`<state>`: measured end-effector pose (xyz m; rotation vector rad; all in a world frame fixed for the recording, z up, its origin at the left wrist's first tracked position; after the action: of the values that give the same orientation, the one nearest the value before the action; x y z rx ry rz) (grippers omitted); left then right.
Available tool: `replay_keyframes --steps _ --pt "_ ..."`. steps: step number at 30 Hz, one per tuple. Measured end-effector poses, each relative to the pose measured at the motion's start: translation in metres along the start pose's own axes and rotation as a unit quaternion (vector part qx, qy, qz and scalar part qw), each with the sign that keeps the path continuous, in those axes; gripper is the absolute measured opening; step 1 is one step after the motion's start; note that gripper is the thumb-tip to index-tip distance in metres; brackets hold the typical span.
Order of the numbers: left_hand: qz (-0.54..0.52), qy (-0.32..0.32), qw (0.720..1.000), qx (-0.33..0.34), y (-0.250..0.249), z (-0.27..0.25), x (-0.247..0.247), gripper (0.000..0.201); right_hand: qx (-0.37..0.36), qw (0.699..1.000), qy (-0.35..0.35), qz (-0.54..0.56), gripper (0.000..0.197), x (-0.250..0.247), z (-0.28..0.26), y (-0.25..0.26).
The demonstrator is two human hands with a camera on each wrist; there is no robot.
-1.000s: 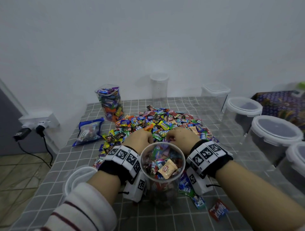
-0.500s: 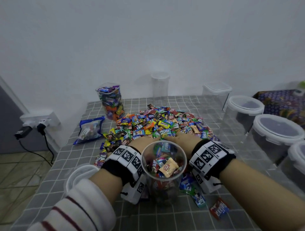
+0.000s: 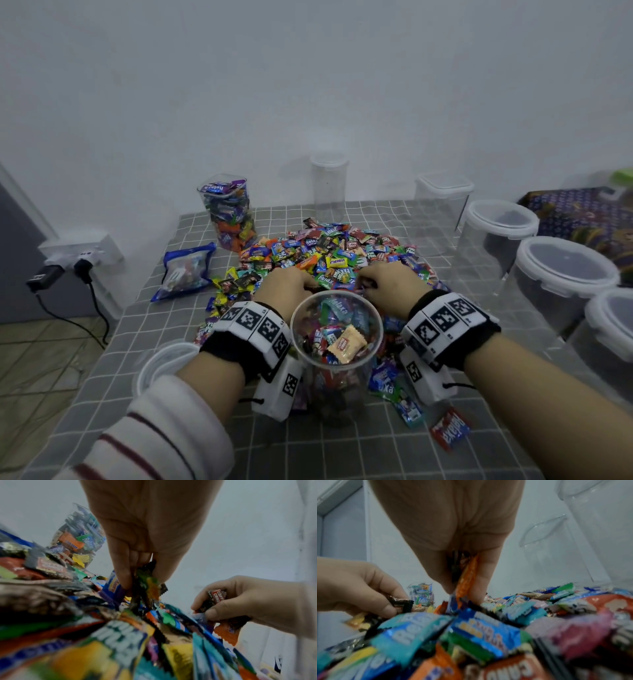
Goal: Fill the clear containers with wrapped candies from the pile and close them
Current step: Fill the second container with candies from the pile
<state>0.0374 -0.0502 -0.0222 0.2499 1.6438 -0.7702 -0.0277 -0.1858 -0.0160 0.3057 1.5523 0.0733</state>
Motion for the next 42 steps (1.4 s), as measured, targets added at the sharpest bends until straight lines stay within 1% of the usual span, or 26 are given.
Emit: replay_keyframes --steps 3,8,12,14,18,21,24,26,28,32,35,37,39,42 --pt "-0.047 -0.038 0.998 -0.015 0.002 -0.005 -0.013 0.027 0.015 0.998 -0.029 0.054 0.025 -0.015 -0.007 0.000" --pt "-0.146 -0.107 0.983 -0.015 0.001 -0.021 -0.037 0.027 0.012 0.987 -0.058 0.152 0.021 -0.038 -0.022 0.003" --pt "-0.244 -0.175 0.954 -0.012 0.003 -0.044 -0.064 0.026 -0.012 0.963 -0.118 0.243 0.016 -0.065 -0.045 0.012" --pt "-0.279 -0.194 0.940 -0.011 0.003 -0.057 -0.075 0.026 -0.031 0.949 -0.141 0.281 0.016 -0.080 -0.059 0.019" --pt "-0.320 -0.226 0.920 -0.005 0.004 -0.083 -0.087 0.025 -0.077 0.920 -0.166 0.346 0.020 -0.102 -0.086 0.037" --pt "-0.352 -0.237 0.905 -0.001 0.003 -0.101 -0.087 0.024 -0.103 0.904 -0.161 0.381 0.026 -0.101 -0.103 0.053" --pt "-0.360 -0.242 0.901 0.007 -0.001 -0.111 -0.084 0.030 -0.113 0.903 -0.167 0.380 0.026 -0.090 -0.112 0.062" --pt "-0.374 -0.238 0.896 0.011 -0.003 -0.115 -0.081 0.034 -0.117 0.909 -0.172 0.361 0.023 -0.081 -0.112 0.067" --pt "-0.382 -0.231 0.895 0.015 -0.005 -0.117 -0.079 0.034 -0.126 0.918 -0.179 0.332 0.018 -0.075 -0.112 0.072" --pt "-0.383 -0.233 0.893 0.029 -0.013 -0.122 -0.080 0.034 -0.155 0.929 -0.190 0.276 0.031 -0.074 -0.115 0.080" --pt "-0.379 -0.232 0.895 0.037 -0.018 -0.124 -0.081 0.036 -0.183 0.932 -0.199 0.242 0.035 -0.076 -0.116 0.086" --pt "-0.378 -0.230 0.896 0.040 -0.020 -0.125 -0.081 0.037 -0.183 0.933 -0.198 0.240 0.035 -0.076 -0.117 0.087" --pt "-0.379 -0.227 0.896 0.044 -0.024 -0.127 -0.080 0.037 -0.176 0.932 -0.192 0.252 0.038 -0.074 -0.118 0.086" --pt "-0.373 -0.225 0.899 0.051 -0.028 -0.129 -0.081 0.037 -0.171 0.922 -0.185 0.293 0.041 -0.074 -0.122 0.084"
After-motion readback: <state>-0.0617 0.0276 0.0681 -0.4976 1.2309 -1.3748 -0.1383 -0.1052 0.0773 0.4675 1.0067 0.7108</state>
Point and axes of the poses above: each hand's wrist, its own z-axis towards the middle knuckle, its own x-axis out of the palm, y = z × x, the point moved 8 cm from there along z, towards the middle knuckle, and after that the axes turned 2 degrees about x, right-handed, at the moved point
